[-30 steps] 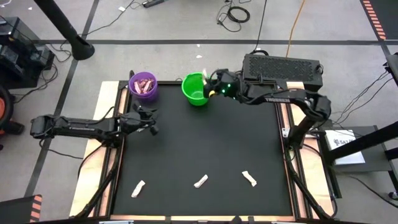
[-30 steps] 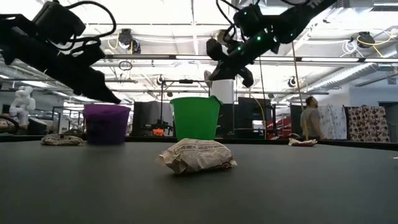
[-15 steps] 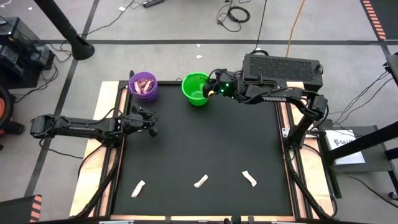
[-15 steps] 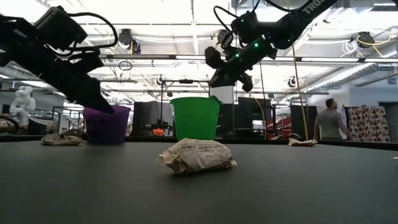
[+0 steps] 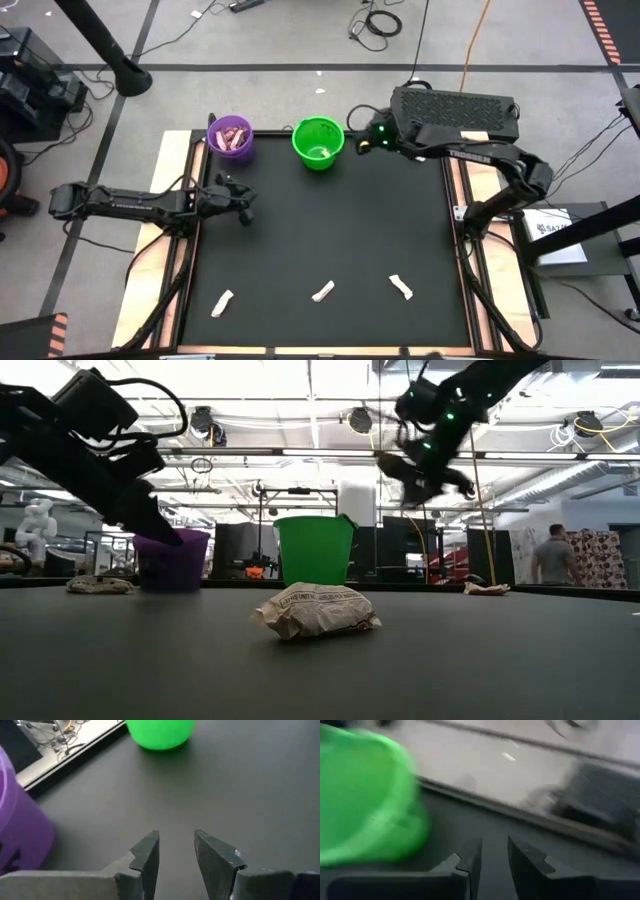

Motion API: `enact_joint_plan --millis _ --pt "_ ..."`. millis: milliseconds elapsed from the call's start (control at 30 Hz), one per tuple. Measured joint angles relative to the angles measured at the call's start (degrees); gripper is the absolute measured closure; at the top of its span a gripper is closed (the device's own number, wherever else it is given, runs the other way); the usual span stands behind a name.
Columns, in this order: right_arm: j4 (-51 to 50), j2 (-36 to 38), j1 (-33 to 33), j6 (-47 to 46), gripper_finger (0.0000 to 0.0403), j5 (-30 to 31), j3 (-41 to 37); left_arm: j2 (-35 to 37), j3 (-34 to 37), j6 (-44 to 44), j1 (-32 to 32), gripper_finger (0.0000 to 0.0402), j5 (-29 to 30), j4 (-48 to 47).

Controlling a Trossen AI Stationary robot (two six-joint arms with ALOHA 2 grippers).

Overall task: Sort candy by brand, put in halloween buckets
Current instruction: Put the white chocolate bar into the green bucket

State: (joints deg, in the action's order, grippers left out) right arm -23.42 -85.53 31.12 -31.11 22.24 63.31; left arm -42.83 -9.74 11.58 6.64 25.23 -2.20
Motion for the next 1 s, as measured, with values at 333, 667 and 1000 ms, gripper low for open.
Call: enact_joint_plan --millis 333,667,1000 --pt "-16.67 -3.54 4.83 -2.38 0.0270 4.31 -1.96 0.00 0.00 -1.87 -1.07 0.0270 -0.06 5.74" --pt "-16.62 -6.47 10.63 -5.64 0.0146 4.61 -5.18 -0.02 0.00 -4.00 -1.05 0.0270 -0.18 7.78" --pt "-11.52 -14.31 12.65 -4.40 0.0155 2.17 -5.20 -0.02 0.00 -4.51 -1.05 0.0270 -0.89 7.28"
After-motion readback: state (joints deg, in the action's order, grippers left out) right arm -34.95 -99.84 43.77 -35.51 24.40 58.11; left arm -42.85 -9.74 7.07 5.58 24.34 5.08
